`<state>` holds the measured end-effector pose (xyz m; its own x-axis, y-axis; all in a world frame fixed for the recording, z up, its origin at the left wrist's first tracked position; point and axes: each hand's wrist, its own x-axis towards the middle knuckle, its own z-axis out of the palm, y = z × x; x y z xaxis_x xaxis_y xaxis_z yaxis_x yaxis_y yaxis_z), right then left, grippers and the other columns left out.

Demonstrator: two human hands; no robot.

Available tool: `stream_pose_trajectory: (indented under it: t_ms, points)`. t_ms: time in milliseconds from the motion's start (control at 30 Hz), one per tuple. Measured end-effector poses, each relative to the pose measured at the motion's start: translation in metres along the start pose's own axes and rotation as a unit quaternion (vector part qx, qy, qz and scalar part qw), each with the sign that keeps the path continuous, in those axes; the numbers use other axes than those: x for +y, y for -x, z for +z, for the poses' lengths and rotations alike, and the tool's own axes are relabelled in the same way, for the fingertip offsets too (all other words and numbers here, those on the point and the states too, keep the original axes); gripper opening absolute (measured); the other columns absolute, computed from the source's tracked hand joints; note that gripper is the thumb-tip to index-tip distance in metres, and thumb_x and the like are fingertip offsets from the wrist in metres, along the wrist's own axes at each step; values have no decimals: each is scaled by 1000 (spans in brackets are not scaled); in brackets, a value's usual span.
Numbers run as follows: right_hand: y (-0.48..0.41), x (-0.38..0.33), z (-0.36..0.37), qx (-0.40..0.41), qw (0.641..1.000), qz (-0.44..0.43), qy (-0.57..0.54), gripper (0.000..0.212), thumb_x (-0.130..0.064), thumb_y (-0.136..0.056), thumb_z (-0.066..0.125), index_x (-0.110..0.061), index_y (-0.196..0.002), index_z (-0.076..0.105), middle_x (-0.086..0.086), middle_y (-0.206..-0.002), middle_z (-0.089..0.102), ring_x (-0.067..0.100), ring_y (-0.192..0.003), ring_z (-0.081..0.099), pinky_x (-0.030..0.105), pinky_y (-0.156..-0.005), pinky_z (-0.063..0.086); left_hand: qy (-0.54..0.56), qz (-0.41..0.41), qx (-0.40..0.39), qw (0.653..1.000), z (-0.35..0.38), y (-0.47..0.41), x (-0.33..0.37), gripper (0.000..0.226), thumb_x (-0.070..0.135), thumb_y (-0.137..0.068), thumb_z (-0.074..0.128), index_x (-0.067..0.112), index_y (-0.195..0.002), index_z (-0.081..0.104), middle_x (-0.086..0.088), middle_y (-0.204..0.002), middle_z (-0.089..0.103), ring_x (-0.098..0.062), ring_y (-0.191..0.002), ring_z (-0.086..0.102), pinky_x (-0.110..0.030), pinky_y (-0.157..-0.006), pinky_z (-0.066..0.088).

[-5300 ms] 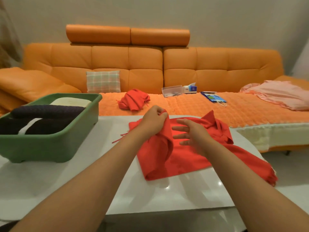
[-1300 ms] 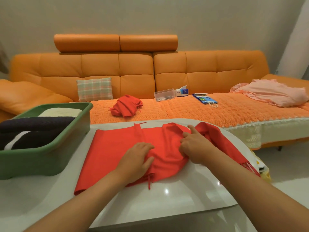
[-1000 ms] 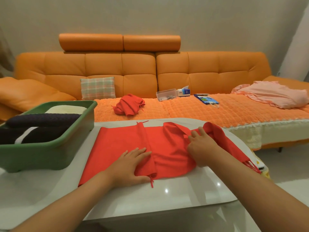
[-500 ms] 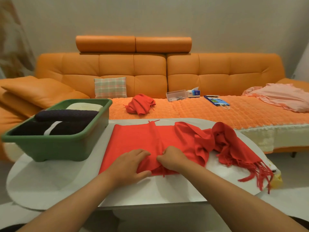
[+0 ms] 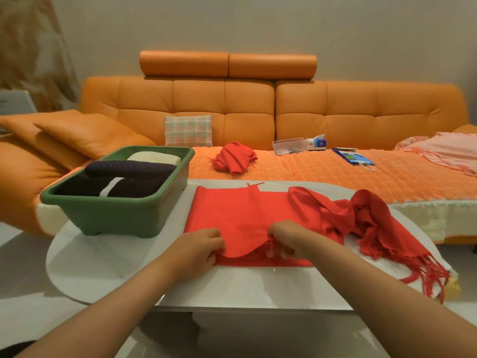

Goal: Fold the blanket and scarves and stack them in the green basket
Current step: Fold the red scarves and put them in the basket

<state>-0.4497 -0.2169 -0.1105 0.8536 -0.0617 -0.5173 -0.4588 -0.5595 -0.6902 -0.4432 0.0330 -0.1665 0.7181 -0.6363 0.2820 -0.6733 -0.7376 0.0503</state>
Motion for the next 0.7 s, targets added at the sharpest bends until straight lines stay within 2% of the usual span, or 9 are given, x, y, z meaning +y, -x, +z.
stream_pose_trajectory:
  t_ms: [67,167,233,333,433,500,567,633,700]
  points:
    - [-2,4,3,23,997,-5,71,32,-15,-89,40,-5,-66,61,8,-61,67,16,-35,38,16,-41,23,-1,3,-7,1000,-3,3,-3,13,16,-84,54,25,-89,62,11,-89,56,-8,-76,49,-25,-63,40]
    - [-2,6,4,-19,1000,13,-10,34,-21,-89,39,-10,-67,62,5,-64,69,16,-43,43,21,-49,23,14,-18,-22,1000,-9,10,-6,13,41,-85,52,31,-88,59,15,-85,52,-4,-78,46,-25,-66,44]
    - [-1,7,2,-2,997,2,71,30,-26,-87,42,-13,-67,59,2,-57,64,17,-45,44,23,-50,28,43,-46,-54,997,-11,12,-4,25,56,-86,51,32,-79,53,13,-82,50,-4,-79,45,-27,-70,44]
    - [-1,13,4,77,946,-45,311,22,-36,-82,49,-17,-76,60,-1,-74,65,22,-68,59,28,-68,46,69,-118,-86,987,-14,6,-3,52,58,-95,40,16,-68,51,1,-73,55,-13,-71,51,-37,-70,46]
    - [1,15,2,171,888,-134,405,21,-43,-80,55,-24,-88,55,0,-101,67,24,-94,62,31,-79,44,13,-146,-60,987,-10,-7,0,54,53,-100,37,13,-67,52,0,-73,55,-18,-70,53,-38,-67,46]
    - [-1,18,-2,191,864,-208,418,20,-45,-83,55,-26,-89,52,-1,-103,67,24,-100,61,32,-80,43,15,-114,-18,993,-3,-19,7,33,47,-99,44,22,-83,59,9,-86,54,-13,-86,51,-35,-75,46]
    - [-7,24,-9,177,875,-232,386,17,-42,-88,51,-26,-91,56,-1,-102,67,24,-99,60,32,-77,41,66,-86,-8,994,5,-33,14,25,44,-98,48,27,-111,60,10,-113,56,-13,-109,51,-35,-93,45]
    - [-17,35,-22,181,876,-251,370,12,-31,-89,49,-25,-91,60,1,-101,68,27,-98,61,32,-75,41,99,-87,-64,989,14,-45,18,45,50,-99,43,32,-140,46,7,-143,46,-16,-134,40,-38,-110,36]
    - [-26,48,-43,201,843,-255,428,14,-19,-87,48,-24,-90,61,4,-104,67,29,-101,60,35,-79,45,64,-115,-118,984,18,-54,20,58,63,-95,28,39,-147,37,5,-149,41,-19,-138,37,-42,-112,35]
